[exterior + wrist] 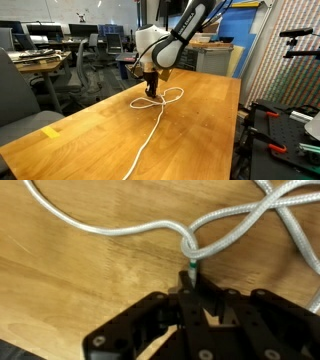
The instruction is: Make a knot with the cord
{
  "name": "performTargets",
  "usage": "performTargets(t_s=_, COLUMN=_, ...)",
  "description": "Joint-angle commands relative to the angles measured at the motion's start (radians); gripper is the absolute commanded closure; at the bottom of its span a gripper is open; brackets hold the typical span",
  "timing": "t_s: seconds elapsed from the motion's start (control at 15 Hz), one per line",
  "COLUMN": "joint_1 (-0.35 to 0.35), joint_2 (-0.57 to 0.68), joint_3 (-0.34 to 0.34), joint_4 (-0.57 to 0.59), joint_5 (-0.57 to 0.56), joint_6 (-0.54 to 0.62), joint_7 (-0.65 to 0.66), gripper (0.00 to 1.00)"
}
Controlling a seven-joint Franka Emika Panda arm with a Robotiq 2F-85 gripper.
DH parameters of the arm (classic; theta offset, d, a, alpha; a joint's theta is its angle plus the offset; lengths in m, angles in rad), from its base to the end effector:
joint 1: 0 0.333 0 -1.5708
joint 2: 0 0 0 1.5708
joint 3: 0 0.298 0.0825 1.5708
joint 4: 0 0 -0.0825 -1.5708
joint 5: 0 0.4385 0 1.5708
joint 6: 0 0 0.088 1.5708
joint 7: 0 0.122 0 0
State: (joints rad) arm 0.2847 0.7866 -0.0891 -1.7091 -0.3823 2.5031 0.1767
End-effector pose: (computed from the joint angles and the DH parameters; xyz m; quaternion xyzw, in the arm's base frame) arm 0.6756 0.1342 0.0652 0.9740 0.1740 0.0285 0.1420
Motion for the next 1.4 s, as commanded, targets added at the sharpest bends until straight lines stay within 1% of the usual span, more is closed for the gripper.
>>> performTargets(t_s=0.0, joint_1=0.004, joint_2=-0.014, joint_3=-0.036, joint_4=0.007, joint_5=-0.010, joint_6=0.023, joint_7=0.041, gripper=0.93)
performTargets(t_s=0.07, joint_1=0.006, joint_2=-0.023, joint_3=-0.055, joint_4=0.010, joint_5=-0.020, joint_6=0.050, joint_7=0.061, gripper=0.93)
performTargets(t_s=0.2, joint_1=-0.010, joint_2=-0.051, joint_3=-0.079, joint_4=0.016, joint_5=-0.005, joint_6=0.088, joint_7=0.083, gripper=0.93)
performTargets(t_s=0.27, joint_1=-0.029, joint_2=-0.080, joint_3=-0.076, joint_4=0.007, joint_5=0.014, joint_6=0.105, joint_7=0.077, gripper=0.93)
performTargets(t_s=0.47, joint_1=-0.057, joint_2=-0.160, joint_3=-0.098, joint_4=-0.001, joint_5=0.030, joint_6=0.179, joint_7=0.090, gripper=0.93)
performTargets(t_s=0.53, joint_1=-0.063, joint_2=-0.174, joint_3=-0.103, joint_4=0.009, joint_5=0.027, joint_6=0.185, joint_7=0.089, gripper=0.93)
performTargets(t_s=0.6, joint_1=-0.081, joint_2=-0.191, joint_3=-0.087, joint_4=0.019, joint_5=0.041, joint_6=0.173, joint_7=0.067, gripper=0.93)
performTargets(t_s=0.73, joint_1=-0.092, joint_2=-0.218, joint_3=-0.079, joint_4=0.028, joint_5=0.048, joint_6=0.168, joint_7=0.067, gripper=0.93)
performTargets(t_s=1.07, joint_1=-0.080, joint_2=-0.266, joint_3=-0.107, joint_4=0.047, joint_5=0.023, joint_6=0.189, joint_7=0.122, gripper=0.93)
performTargets(t_s=1.2, joint_1=-0.055, joint_2=-0.274, joint_3=-0.157, joint_4=0.061, joint_5=-0.024, joint_6=0.227, joint_7=0.191, gripper=0.93)
performTargets(t_s=1.33, joint_1=-0.030, joint_2=-0.283, joint_3=-0.227, joint_4=0.079, joint_5=-0.090, joint_6=0.267, joint_7=0.262, gripper=0.93)
